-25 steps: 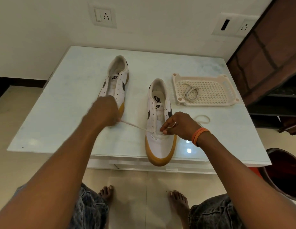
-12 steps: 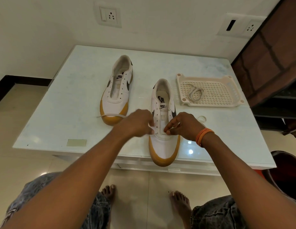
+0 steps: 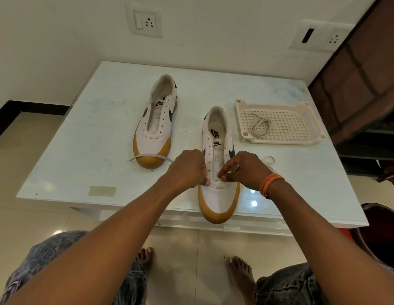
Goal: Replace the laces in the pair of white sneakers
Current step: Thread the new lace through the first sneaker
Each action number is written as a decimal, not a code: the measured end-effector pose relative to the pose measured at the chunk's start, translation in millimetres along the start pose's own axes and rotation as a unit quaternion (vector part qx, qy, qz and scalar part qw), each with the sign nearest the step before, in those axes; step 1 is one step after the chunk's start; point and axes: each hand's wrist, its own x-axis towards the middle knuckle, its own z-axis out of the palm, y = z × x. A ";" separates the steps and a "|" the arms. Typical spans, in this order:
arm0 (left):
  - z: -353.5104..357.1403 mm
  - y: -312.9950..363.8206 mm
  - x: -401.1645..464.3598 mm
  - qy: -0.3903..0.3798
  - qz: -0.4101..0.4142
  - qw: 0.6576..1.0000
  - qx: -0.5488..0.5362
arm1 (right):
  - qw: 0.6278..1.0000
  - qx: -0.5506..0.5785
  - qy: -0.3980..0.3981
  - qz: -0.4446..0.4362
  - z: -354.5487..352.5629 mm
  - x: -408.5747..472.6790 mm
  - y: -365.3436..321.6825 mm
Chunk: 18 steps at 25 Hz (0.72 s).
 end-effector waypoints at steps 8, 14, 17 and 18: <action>-2.7 -5.4 4.2 -0.057 -0.009 0.998 -0.012 | 1.000 -0.009 -0.003 0.003 1.2 1.4 0.8; -8.4 -9.9 5.0 -0.108 -0.055 0.989 -0.081 | 1.000 -0.006 -0.005 -0.003 0.7 0.4 1.6; -9.2 -8.5 5.9 -0.105 -0.054 0.991 -0.071 | 1.000 -0.007 -0.006 -0.005 0.8 0.8 1.4; -9.2 -8.9 6.8 -0.099 -0.049 0.992 -0.063 | 1.000 -0.006 -0.006 -0.003 1.1 1.1 2.0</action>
